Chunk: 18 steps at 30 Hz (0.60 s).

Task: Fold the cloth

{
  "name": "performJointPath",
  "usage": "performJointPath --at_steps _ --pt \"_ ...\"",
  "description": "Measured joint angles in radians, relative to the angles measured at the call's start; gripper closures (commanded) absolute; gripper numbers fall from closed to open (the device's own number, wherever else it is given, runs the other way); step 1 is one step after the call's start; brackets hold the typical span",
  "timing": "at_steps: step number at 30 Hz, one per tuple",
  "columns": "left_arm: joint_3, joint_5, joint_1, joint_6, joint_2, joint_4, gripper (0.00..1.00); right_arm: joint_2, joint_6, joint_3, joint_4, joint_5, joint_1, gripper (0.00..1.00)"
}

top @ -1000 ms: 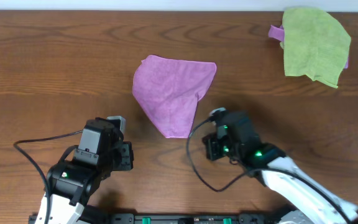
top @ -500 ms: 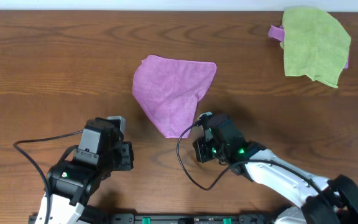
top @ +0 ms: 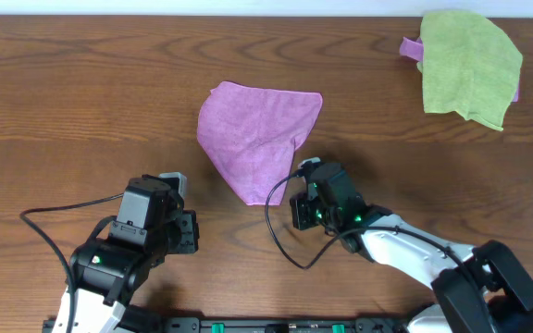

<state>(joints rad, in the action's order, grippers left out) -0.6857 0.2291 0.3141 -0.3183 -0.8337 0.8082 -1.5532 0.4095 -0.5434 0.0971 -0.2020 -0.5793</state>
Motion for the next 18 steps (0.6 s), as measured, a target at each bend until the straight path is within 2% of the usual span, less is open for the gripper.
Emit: performJointPath --at_steps 18 --pt "0.0 0.0 0.0 0.0 0.0 0.0 0.94 -0.13 0.001 -0.041 0.12 -0.011 0.022 0.99"
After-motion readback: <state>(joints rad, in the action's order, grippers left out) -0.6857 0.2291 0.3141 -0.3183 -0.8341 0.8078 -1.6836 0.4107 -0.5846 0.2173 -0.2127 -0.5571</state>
